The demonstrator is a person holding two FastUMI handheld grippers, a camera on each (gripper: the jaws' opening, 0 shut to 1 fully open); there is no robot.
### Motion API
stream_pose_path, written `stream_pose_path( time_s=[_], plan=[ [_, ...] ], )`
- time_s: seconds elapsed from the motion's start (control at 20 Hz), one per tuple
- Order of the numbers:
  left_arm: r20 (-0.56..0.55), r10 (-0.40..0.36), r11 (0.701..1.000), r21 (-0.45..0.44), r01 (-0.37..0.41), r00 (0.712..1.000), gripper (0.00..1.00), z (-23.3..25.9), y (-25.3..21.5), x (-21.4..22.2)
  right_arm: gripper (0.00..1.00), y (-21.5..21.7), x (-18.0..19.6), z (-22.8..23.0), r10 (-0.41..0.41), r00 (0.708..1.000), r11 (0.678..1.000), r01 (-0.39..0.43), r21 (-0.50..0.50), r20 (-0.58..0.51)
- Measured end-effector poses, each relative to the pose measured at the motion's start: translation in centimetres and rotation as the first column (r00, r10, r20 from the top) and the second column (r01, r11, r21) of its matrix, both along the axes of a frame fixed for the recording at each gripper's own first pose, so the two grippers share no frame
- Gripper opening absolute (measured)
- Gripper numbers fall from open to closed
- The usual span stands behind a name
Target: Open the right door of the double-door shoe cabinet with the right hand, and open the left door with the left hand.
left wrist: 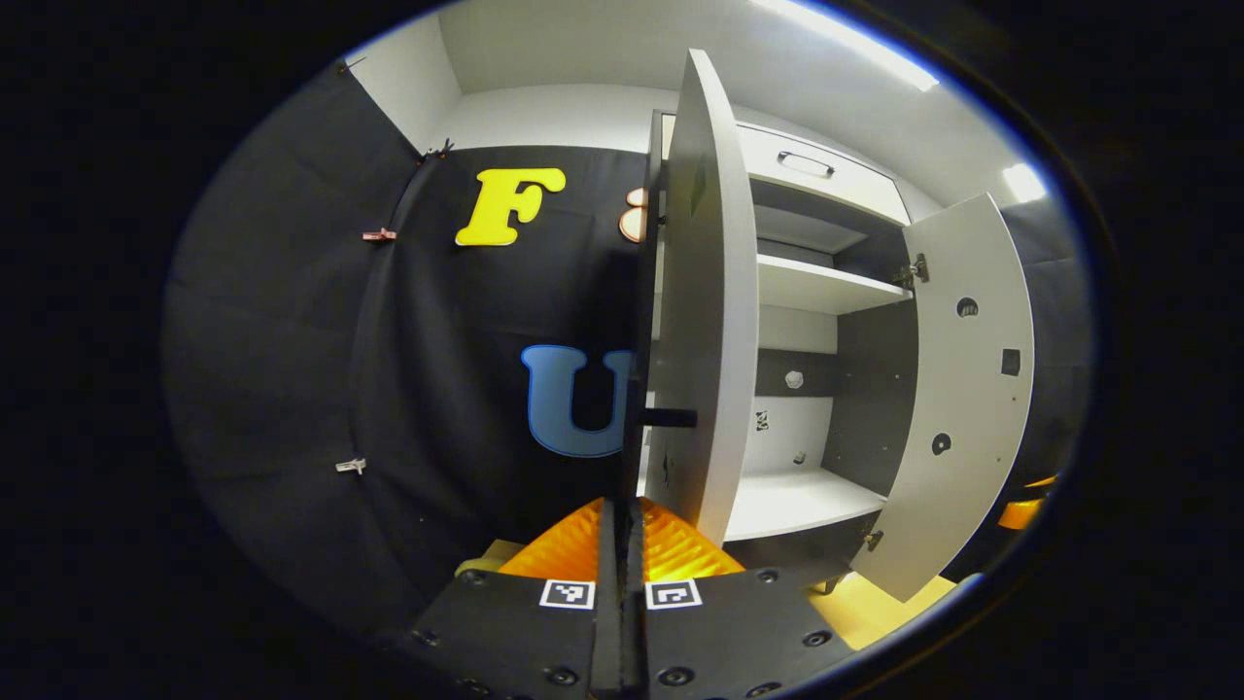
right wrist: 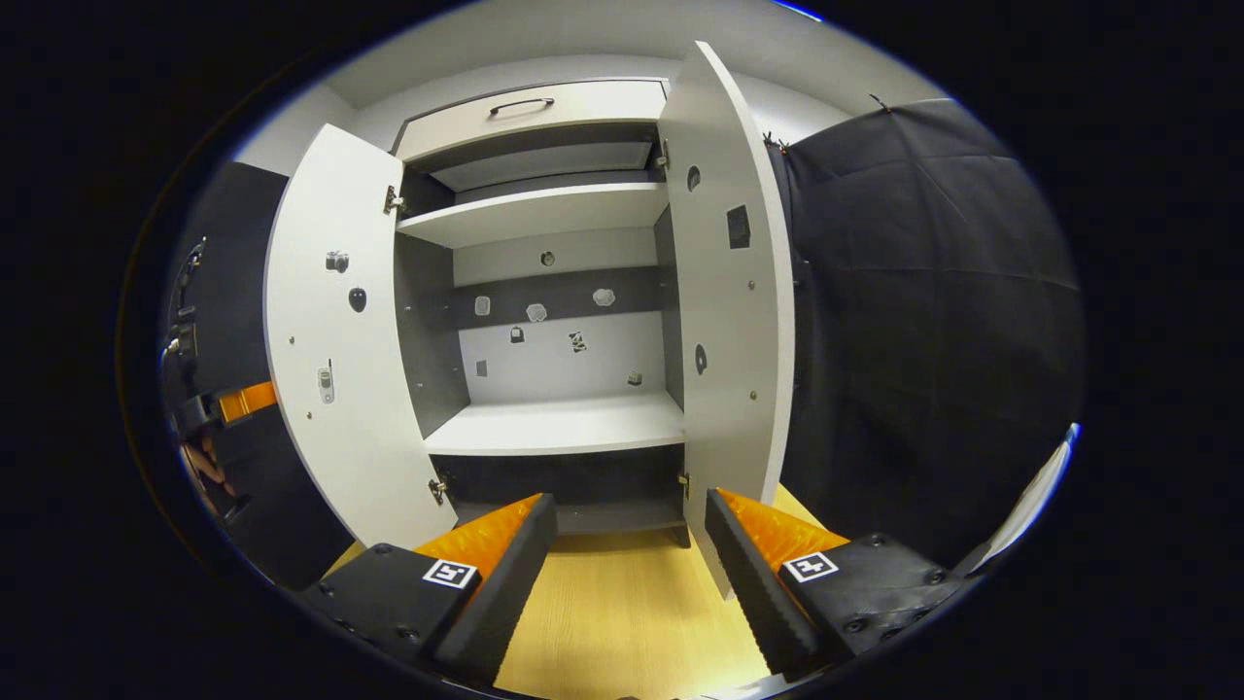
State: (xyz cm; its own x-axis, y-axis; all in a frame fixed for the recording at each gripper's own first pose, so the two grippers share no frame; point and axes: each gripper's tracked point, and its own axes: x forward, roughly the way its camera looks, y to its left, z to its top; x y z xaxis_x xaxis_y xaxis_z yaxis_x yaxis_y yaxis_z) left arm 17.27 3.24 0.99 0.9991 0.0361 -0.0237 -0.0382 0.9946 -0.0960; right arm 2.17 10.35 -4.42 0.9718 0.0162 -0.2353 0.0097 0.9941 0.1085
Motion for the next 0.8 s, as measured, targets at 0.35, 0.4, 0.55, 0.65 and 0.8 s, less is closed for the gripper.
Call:
stream_pose_path(
  time_s=[0.35, 0.4, 0.55, 0.65, 0.8],
  plan=[
    [0.043, 0.007, 0.999, 0.052, -0.009, 0.999, 0.06, 1.7, -2.3, -1.7, 0.98, -3.5, 1.6, 3.4, 0.000, 0.996, 1.000, 0.001, -0.015, 0.094],
    [0.043, 0.008, 0.998, 0.057, -0.011, 0.999, 0.08, 1.7, -2.8, -1.8, 0.98, -4.0, 1.7, 3.9, 0.003, 0.994, 1.000, -0.002, -0.014, 0.105],
    [0.054, 0.046, 0.998, 0.048, -0.048, 0.997, 0.15, 1.5, -3.8, -2.4, 0.98, -4.7, 1.6, 4.9, 0.012, 0.992, 1.000, -0.012, 0.000, 0.128],
    [0.041, 0.011, 1.000, 0.028, -0.012, 0.999, 0.29, 0.7, -5.6, -2.7, 0.98, -5.1, 1.3, 5.1, 0.017, 0.989, 1.000, -0.018, 0.006, 0.144],
    [0.012, -0.021, 0.999, 0.042, 0.020, 1.000, 0.60, -0.5, -6.8, -3.6, 0.98, -5.6, 0.5, 4.3, 0.022, 0.989, 1.000, -0.021, -0.007, 0.145]
  ],
)
